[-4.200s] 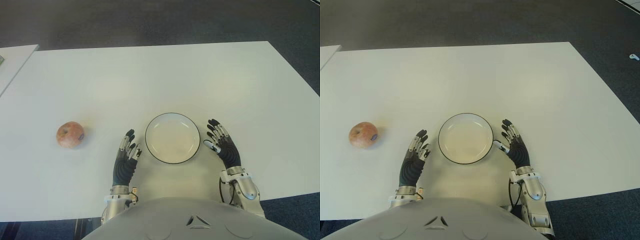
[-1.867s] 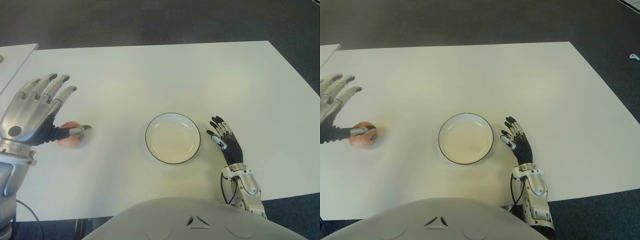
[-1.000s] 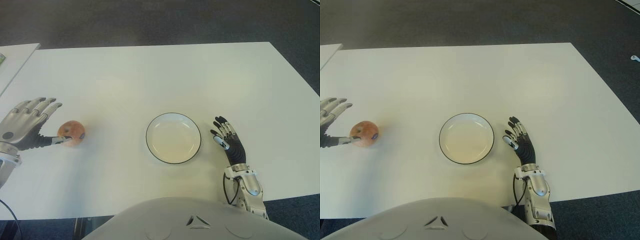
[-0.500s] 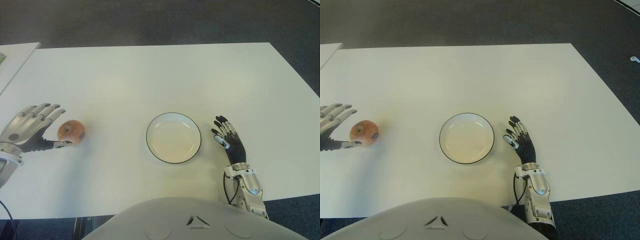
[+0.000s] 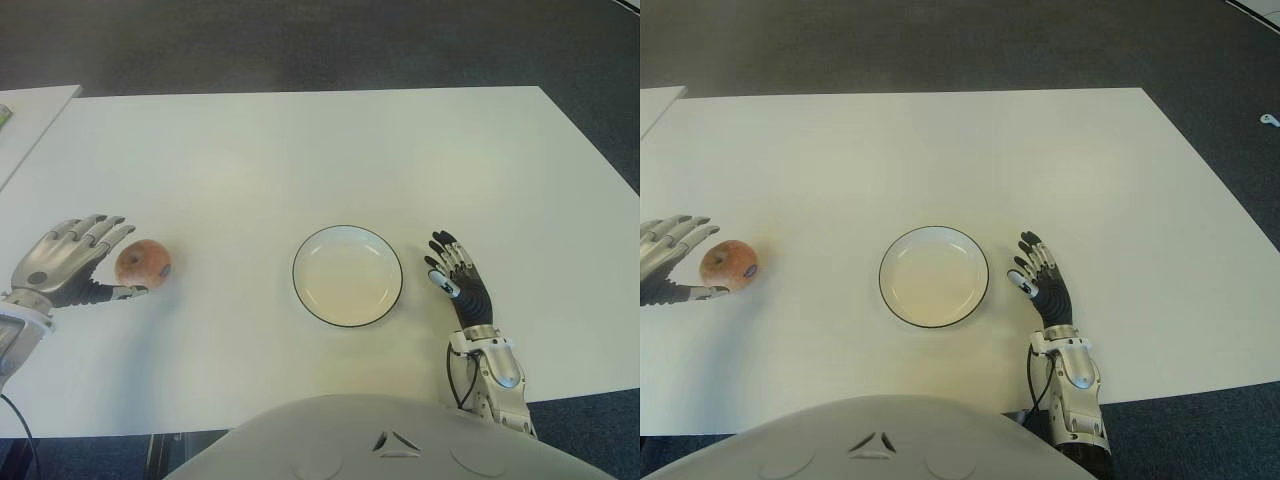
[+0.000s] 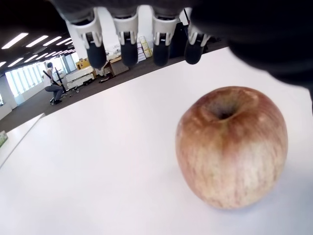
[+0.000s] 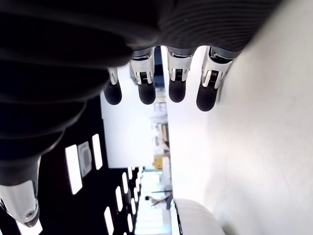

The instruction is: Put the apples into the plate.

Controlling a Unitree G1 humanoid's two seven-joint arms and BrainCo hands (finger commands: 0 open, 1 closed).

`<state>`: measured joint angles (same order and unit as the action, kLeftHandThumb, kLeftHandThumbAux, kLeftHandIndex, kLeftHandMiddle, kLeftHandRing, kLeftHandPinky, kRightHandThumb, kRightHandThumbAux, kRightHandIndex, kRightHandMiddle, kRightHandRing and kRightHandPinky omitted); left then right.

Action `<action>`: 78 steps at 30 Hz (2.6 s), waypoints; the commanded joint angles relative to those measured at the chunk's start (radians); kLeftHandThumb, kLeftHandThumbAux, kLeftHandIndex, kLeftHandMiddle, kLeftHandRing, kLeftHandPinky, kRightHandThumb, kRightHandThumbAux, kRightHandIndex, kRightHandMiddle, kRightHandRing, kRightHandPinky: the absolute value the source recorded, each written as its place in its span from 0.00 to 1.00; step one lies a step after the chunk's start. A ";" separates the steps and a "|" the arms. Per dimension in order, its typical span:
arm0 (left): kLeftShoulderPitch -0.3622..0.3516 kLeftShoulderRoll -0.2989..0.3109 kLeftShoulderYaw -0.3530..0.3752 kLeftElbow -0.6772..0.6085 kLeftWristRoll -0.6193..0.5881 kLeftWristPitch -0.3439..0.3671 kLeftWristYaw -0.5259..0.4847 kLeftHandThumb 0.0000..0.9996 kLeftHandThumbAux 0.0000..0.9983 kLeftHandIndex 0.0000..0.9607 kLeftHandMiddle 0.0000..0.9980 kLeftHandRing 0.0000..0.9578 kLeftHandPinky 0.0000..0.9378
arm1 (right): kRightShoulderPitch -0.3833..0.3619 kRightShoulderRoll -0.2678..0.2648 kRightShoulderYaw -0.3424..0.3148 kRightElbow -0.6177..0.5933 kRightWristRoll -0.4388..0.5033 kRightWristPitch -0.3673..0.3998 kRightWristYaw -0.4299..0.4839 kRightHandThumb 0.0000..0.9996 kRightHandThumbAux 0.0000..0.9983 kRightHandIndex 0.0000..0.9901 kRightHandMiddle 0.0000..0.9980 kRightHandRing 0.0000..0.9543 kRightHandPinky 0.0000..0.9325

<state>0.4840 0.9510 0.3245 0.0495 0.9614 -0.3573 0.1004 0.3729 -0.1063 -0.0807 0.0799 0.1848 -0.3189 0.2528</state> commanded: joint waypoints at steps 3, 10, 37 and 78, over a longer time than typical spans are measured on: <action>-0.028 0.005 -0.051 0.030 -0.011 0.020 0.013 0.29 0.27 0.00 0.00 0.00 0.00 | 0.021 -0.004 -0.008 0.074 -0.007 0.045 0.000 0.20 0.59 0.06 0.03 0.00 0.02; -0.064 0.008 -0.099 0.072 -0.007 0.039 0.025 0.29 0.27 0.00 0.00 0.00 0.00 | 0.021 0.000 -0.011 0.077 -0.010 0.033 0.001 0.20 0.58 0.08 0.04 0.00 0.02; -0.169 0.029 -0.237 0.176 0.003 0.118 0.043 0.29 0.30 0.00 0.00 0.00 0.00 | 0.037 -0.006 -0.010 0.053 -0.018 0.045 -0.007 0.20 0.58 0.09 0.05 0.00 0.00; -0.270 -0.021 -0.472 0.319 -0.007 0.263 0.115 0.30 0.30 0.00 0.00 0.00 0.00 | 0.065 -0.048 -0.056 0.035 0.007 0.034 0.015 0.21 0.60 0.12 0.06 0.00 0.01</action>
<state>0.1998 0.9664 -0.1002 0.3360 0.9557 -0.0993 0.2346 0.4055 -0.1530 -0.1352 0.0732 0.1932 -0.3349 0.2640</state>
